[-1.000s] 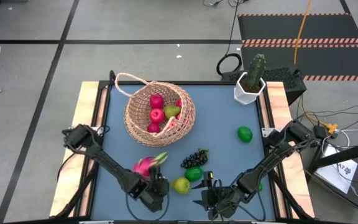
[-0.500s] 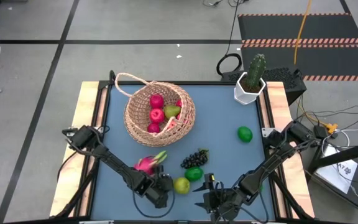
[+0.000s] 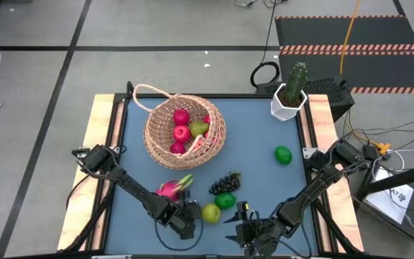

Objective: Build produce basket
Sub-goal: Put the green pear into the basket

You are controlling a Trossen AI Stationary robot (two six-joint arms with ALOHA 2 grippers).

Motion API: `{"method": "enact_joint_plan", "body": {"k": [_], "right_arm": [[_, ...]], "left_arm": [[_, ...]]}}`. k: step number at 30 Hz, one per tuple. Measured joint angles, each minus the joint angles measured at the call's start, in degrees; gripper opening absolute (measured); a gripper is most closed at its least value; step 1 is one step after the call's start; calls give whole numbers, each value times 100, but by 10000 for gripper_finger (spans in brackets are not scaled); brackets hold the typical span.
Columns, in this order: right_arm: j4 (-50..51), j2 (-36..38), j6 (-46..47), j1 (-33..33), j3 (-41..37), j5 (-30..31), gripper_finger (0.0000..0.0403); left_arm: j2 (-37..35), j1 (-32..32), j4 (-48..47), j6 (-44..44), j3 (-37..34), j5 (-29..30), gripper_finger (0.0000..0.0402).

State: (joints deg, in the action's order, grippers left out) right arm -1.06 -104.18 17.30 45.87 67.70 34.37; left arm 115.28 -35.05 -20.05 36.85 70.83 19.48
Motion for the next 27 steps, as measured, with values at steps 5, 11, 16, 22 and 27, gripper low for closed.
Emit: {"method": "enact_joint_plan", "body": {"k": [5,11,16,22,27], "right_arm": [[-2,0,0,0,0,2,228],[-2,0,0,0,0,4,228],[-137,0,18,0,0,7,228],[-179,0,123,0,0,9,228],[-179,0,149,0,0,9,228]], "left_arm": [[2,0,19,-131,0,-3,10],[-135,2,-29,-250,-13,-73,7],[-467,2,13,-424,-11,-63,7],[-965,-28,-255,-712,-11,92,5],[-1582,-36,-682,-976,-11,517,4]]}}
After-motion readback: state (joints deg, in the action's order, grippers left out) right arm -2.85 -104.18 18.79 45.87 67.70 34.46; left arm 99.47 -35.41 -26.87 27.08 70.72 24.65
